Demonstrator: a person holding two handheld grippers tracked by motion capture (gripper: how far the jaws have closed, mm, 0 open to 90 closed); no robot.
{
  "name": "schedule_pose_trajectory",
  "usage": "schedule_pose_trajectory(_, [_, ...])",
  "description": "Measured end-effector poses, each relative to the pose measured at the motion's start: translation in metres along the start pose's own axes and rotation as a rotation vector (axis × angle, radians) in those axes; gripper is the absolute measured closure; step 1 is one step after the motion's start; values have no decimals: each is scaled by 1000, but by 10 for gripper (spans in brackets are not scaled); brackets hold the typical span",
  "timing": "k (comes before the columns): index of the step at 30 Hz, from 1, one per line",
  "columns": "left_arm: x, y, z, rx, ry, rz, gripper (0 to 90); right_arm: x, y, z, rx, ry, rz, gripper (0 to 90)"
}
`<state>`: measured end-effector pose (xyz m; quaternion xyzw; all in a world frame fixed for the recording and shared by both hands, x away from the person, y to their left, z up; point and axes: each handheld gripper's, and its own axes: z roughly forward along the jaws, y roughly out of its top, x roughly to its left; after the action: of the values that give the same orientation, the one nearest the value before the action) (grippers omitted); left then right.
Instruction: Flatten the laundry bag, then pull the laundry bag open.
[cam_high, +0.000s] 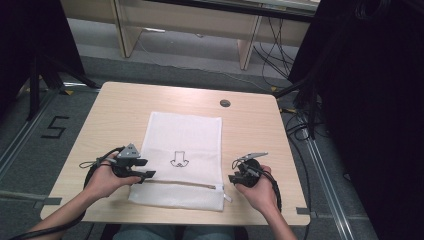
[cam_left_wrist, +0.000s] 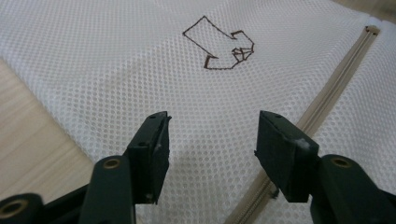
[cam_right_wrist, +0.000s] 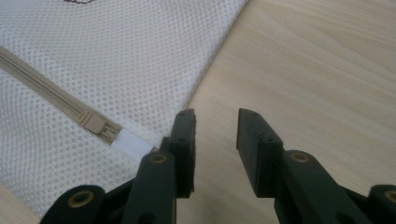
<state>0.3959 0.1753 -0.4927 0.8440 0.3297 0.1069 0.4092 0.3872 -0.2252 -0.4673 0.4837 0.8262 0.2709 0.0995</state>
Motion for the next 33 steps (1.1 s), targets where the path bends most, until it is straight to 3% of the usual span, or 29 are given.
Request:
schedule_pose_trajectory(3, [-2, 1, 0, -41, -16, 0, 471, 3, 0, -3, 17, -23, 5, 685])
schedule_pose_trajectory(5, [-3, 2, -1, -56, -15, 9, 483, 4, 0, -2, -22, -29, -5, 697])
schedule_pose_trajectory(8, [-6, 1, -2, -73, -19, -4, 504, 6, 0, -3, -22, -33, -29, 706])
schedule_pose_trajectory(9, [-5, 1, -3, -73, -21, 10, 513, 8, 0, -2, -29, -27, -34, 711])
schedule_pose_trajectory(10, [-6, 2, -4, -71, -12, 26, 527, 11, 0, -3, -12, -28, -55, 749])
schedule_pose_trajectory(11, [-7, 2, -3, -82, -16, 15, 527, 11, 0, -3, -12, -28, -55, 749])
schedule_pose_trajectory(13, [-7, 3, -4, -72, -23, 26, 551, 15, 1, -4, 45, -17, -88, 829])
schedule_pose_trajectory(16, [-11, 5, -1, -70, -32, 22, 568, 16, 1, -4, 40, -11, -120, 866])
schedule_pose_trajectory(21, [-19, 11, 5, -64, -48, 75, 618, 18, 1, -4, 51, 36, -86, 900])
schedule_pose_trajectory(22, [-23, 11, 6, -61, -53, 62, 620, 17, 1, -2, 44, 43, -103, 900])
schedule_pose_trajectory(23, [-24, 12, 6, -61, -53, 76, 623, 20, 2, -2, 62, 47, -80, 900])
schedule_pose_trajectory(25, [-27, 13, 6, -59, -65, 98, 623, 22, 3, 0, 54, 55, -100, 900])
schedule_pose_trajectory(27, [-29, 13, 5, -54, -74, 99, 622, 25, 4, 2, 61, 59, -101, 900])
schedule_pose_trajectory(29, [-30, 13, 6, -62, -70, 91, 622, 28, 4, 5, 107, 67, -65, 900])
schedule_pose_trajectory(30, [-31, 13, 6, -65, -70, 89, 622, 28, 4, 8, 103, 79, -83, 900])
schedule_pose_trajectory(32, [-31, 15, 6, -63, -75, 114, 622, 30, 4, 12, 118, 91, -80, 900])
schedule_pose_trajectory(33, [-33, 15, 7, -62, -77, 99, 622, 31, 4, 12, 130, 83, -65, 900])
